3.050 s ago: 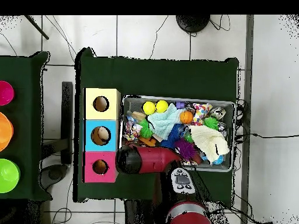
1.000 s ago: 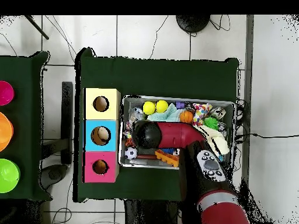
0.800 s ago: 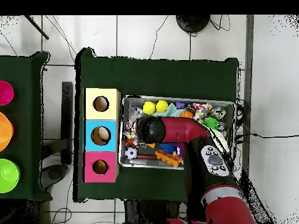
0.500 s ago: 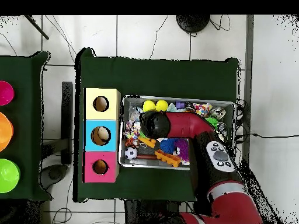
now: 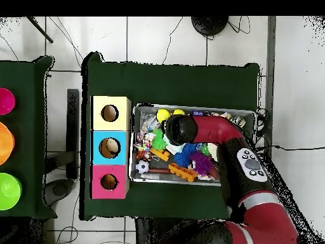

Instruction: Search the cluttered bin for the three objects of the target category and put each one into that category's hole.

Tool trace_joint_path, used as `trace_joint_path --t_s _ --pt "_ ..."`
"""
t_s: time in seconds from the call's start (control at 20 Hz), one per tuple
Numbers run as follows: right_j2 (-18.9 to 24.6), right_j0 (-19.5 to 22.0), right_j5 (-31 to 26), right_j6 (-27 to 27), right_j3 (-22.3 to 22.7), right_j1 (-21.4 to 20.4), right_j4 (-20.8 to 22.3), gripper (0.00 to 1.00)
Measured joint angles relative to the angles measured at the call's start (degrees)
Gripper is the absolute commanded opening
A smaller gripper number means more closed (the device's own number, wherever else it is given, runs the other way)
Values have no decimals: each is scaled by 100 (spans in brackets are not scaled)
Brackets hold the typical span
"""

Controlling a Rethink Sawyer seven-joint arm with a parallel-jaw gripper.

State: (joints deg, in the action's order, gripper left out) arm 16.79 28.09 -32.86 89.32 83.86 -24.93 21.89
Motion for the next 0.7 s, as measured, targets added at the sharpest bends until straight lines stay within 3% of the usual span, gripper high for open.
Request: trace_joint_path --t_s 0.3,0.7 --pt "372 348 -611 -35 -236 128 208 0" --pt "545 455 -689 -35 -245 130 435 0"
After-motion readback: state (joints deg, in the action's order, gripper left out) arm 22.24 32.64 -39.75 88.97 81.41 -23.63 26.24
